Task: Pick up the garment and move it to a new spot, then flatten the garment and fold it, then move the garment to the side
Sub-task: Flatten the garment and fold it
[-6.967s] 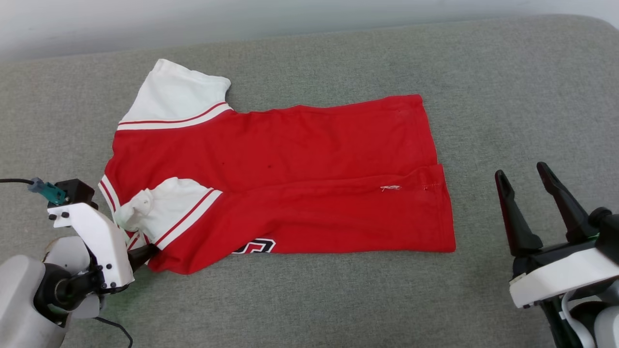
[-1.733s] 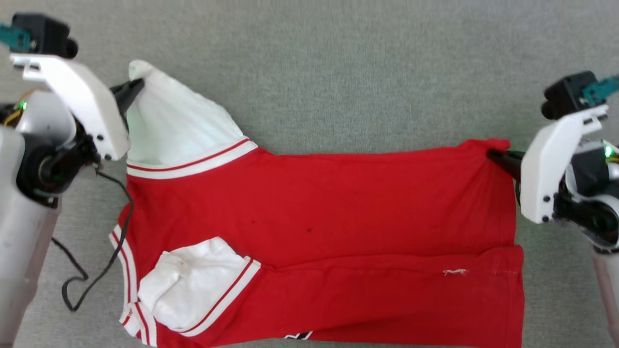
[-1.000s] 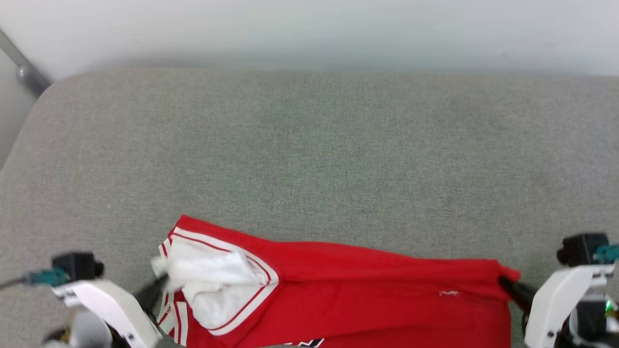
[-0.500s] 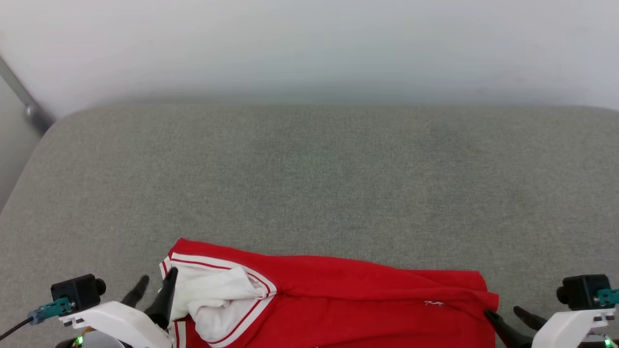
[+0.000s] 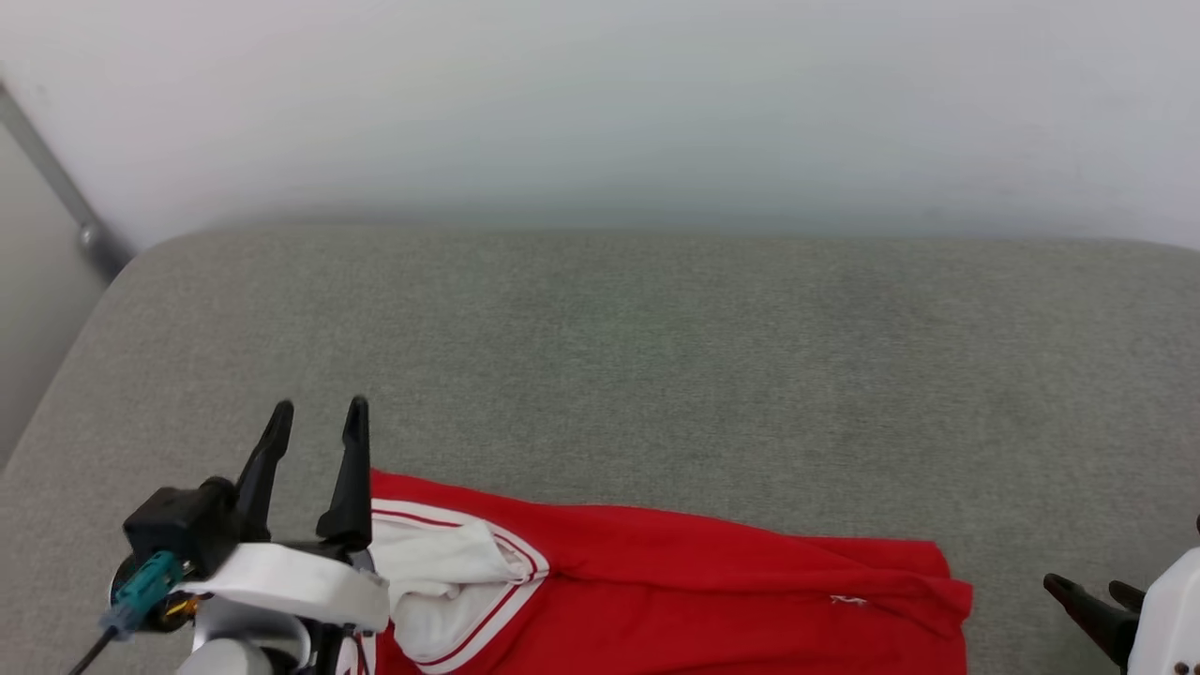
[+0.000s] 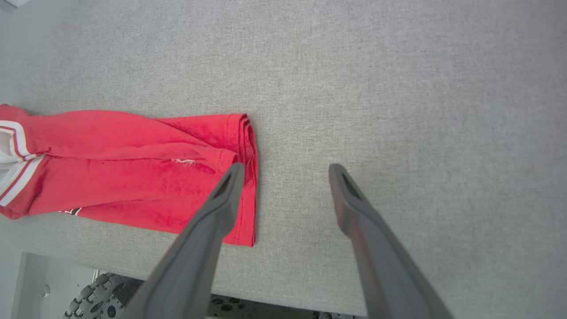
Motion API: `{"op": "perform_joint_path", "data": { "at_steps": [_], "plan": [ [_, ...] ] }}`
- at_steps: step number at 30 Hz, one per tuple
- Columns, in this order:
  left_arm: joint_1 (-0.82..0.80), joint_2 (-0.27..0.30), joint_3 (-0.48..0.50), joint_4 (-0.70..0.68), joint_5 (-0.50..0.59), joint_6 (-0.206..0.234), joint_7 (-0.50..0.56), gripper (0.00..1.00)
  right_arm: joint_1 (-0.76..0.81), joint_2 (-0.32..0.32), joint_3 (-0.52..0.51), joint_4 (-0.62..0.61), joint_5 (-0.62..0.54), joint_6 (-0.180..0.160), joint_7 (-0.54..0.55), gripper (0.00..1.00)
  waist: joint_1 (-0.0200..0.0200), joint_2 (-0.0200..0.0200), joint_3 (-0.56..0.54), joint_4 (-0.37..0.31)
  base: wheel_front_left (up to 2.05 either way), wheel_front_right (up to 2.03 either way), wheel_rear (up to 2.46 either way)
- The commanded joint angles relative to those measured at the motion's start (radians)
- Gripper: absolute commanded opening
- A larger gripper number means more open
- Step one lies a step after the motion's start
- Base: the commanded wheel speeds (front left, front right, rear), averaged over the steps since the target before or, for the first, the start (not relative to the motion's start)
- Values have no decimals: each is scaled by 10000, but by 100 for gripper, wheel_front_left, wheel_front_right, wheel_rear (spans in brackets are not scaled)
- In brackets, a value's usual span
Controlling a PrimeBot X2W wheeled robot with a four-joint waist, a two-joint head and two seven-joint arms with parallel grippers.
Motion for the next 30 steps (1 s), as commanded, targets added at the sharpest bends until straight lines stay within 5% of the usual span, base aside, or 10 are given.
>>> {"op": "perform_joint_path", "data": {
  "at_steps": [1, 13, 22, 23, 24, 27, 30],
  "plan": [
    [-233, -52, -60, -122, 267, 37, -103, 100, -208, 129, -113, 70, -41, -4, 245, 100, 1, -1, 138, 194, 0, 0, 0],
    [-967, -404, -675, -889, 1762, -117, -306, 100, -1015, 896, -248, 1378, -37, -4, 1209, 100, 1, -1, 1186, 1254, 0, 0, 0],
    [-927, -331, -480, -774, 1897, -72, -326, 100, -648, 1227, 416, 2368, 282, -4, 959, 100, 1, -1, 1396, 1255, 0, 0, 0],
    [-894, -328, -463, -771, 1903, -63, -328, 100, -670, 1210, 502, 2471, 350, -4, 925, 80, 1, -1, 1393, 1229, 0, 0, 0],
    [-864, -324, -460, -767, 1917, -56, -330, 100, -703, 1177, 572, 2544, 383, -4, 879, 45, 1, -1, 1392, 1206, 0, 0, 0],
    [-856, -346, -482, -765, 1939, -66, -332, 100, -878, 1063, 847, 2723, 566, -2, 705, 0, 1, -1, 1397, 1156, 0, 0, 0],
    [-876, -383, -514, -734, 1957, -96, -335, 100, -1023, 882, 997, 2889, 731, -4, 585, 0, 1, -1, 1370, 1149, 0, 0, 0]
  ]
}}
